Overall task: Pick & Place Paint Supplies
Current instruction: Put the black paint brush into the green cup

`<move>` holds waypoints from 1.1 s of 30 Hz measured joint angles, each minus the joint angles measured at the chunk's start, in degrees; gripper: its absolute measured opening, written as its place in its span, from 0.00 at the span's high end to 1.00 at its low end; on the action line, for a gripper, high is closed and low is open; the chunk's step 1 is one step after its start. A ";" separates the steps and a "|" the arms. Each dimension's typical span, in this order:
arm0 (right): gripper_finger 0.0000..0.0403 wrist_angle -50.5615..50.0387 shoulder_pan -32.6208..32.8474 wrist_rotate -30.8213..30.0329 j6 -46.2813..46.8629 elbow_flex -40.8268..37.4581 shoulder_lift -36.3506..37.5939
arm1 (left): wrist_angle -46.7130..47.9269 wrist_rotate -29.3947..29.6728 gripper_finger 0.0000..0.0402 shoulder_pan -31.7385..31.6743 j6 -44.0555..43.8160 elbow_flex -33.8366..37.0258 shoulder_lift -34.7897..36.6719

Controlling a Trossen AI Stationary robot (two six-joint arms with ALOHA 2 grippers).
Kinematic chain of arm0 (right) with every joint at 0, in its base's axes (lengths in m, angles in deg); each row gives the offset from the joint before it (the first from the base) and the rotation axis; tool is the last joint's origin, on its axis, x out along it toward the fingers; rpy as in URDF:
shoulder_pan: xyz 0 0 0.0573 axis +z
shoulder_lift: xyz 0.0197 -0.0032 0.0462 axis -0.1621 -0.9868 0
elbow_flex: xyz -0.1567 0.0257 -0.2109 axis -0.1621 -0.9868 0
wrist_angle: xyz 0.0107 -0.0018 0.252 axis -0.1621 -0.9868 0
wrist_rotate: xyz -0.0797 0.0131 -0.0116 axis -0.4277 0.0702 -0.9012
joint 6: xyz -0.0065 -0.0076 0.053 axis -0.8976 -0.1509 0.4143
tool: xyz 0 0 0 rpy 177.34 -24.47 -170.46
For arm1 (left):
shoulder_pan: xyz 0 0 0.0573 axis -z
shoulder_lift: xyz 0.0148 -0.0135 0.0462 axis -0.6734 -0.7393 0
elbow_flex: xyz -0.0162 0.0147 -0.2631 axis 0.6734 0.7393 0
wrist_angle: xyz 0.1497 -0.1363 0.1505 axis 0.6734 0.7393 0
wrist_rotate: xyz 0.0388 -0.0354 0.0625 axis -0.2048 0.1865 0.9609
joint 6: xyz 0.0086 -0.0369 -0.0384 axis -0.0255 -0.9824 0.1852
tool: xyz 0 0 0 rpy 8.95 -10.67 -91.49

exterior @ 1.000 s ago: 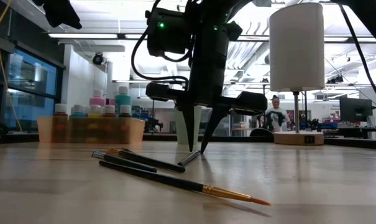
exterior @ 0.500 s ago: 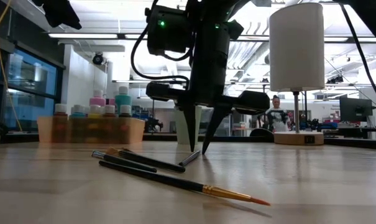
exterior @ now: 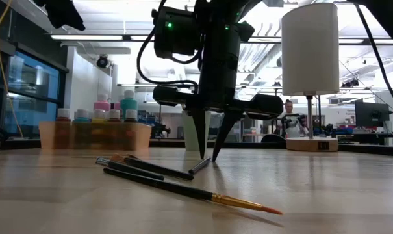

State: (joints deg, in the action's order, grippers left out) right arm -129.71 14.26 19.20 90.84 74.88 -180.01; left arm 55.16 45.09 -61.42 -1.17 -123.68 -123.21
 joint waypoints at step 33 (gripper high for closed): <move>0.99 2.84 -0.99 -6.58 -12.14 -0.07 2.86 | -0.02 -0.02 0.73 0.00 0.00 0.00 0.00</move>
State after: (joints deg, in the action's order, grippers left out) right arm -126.87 13.27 12.62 78.71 74.81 -177.15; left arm 55.15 45.06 -61.42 -1.17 -123.68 -123.21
